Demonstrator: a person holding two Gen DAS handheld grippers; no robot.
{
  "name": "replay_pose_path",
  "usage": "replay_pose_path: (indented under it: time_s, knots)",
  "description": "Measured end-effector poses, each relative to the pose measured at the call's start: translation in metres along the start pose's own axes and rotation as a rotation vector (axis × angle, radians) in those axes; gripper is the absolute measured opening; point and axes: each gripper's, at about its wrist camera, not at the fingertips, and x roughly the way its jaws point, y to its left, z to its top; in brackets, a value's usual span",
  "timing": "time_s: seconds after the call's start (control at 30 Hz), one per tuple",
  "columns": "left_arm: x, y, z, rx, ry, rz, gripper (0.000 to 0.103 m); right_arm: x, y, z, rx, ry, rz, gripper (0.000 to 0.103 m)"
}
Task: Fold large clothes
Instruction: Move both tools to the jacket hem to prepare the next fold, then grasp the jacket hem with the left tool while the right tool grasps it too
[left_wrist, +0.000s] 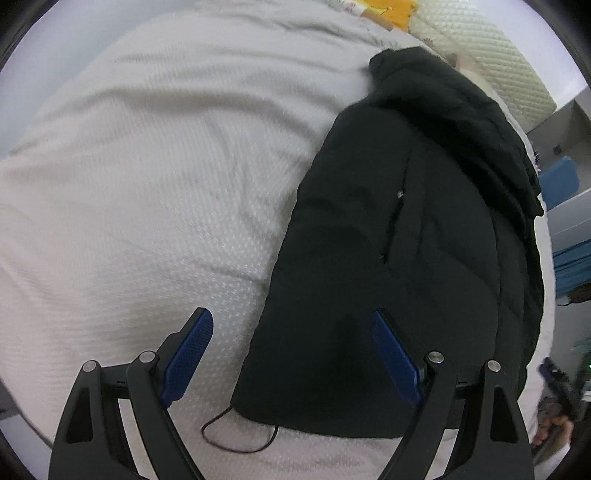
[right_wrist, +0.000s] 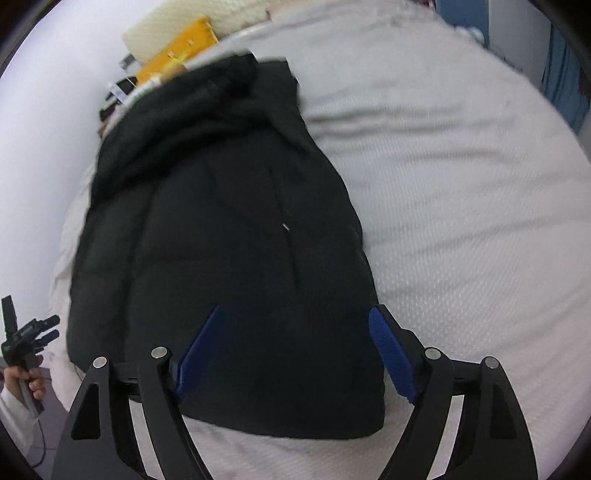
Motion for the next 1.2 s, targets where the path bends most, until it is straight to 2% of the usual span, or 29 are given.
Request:
replay_pose_path:
  time_s: [0.1, 0.23, 0.43, 0.57, 0.63, 0.73, 0.8, 0.83, 0.87, 0.9, 1.0, 1.2]
  knots:
    - [0.021, 0.004, 0.001, -0.009, 0.038, -0.054, 0.088, 0.021, -0.021, 0.002, 0.045, 0.029, -0.008, 0.083]
    - [0.04, 0.003, 0.001, -0.018, 0.049, -0.118, 0.087, 0.042, -0.038, 0.005, 0.064, 0.065, -0.008, 0.084]
    - [0.056, -0.013, -0.002, -0.017, 0.078, -0.224, 0.084, 0.07, -0.047, -0.006, 0.133, 0.191, 0.22, 0.085]
    - [0.06, -0.021, -0.002, -0.051, 0.107, -0.258, 0.068, 0.074, -0.042, -0.01, 0.149, 0.21, 0.298, 0.086]
    - [0.063, -0.022, 0.0, -0.092, 0.132, -0.295, 0.062, 0.069, -0.032, -0.009, 0.134, 0.219, 0.347, 0.081]
    - [0.061, -0.036, 0.005, -0.084, 0.171, -0.293, 0.053, 0.061, -0.016, -0.007, 0.084, 0.234, 0.379, 0.055]
    - [0.056, -0.047, 0.007, -0.069, 0.18, -0.277, 0.037, 0.051, -0.009, -0.001, 0.067, 0.235, 0.387, 0.025]
    - [0.052, -0.052, 0.008, -0.066, 0.183, -0.264, 0.033, 0.046, -0.009, 0.002, 0.056, 0.23, 0.393, 0.019]
    - [0.047, -0.057, 0.008, -0.064, 0.181, -0.247, 0.023, 0.042, -0.007, 0.003, 0.042, 0.227, 0.396, 0.012]
    - [0.043, -0.062, 0.008, -0.065, 0.177, -0.23, 0.015, 0.037, -0.007, 0.006, 0.027, 0.224, 0.401, 0.01]
    - [0.027, -0.073, 0.006, -0.083, 0.158, -0.18, 0.006, 0.015, -0.006, 0.01, -0.023, 0.209, 0.426, 0.006]
    - [-0.025, -0.095, -0.003, -0.092, 0.082, -0.156, 0.002, -0.028, -0.003, 0.021, -0.079, 0.158, 0.471, 0.004]
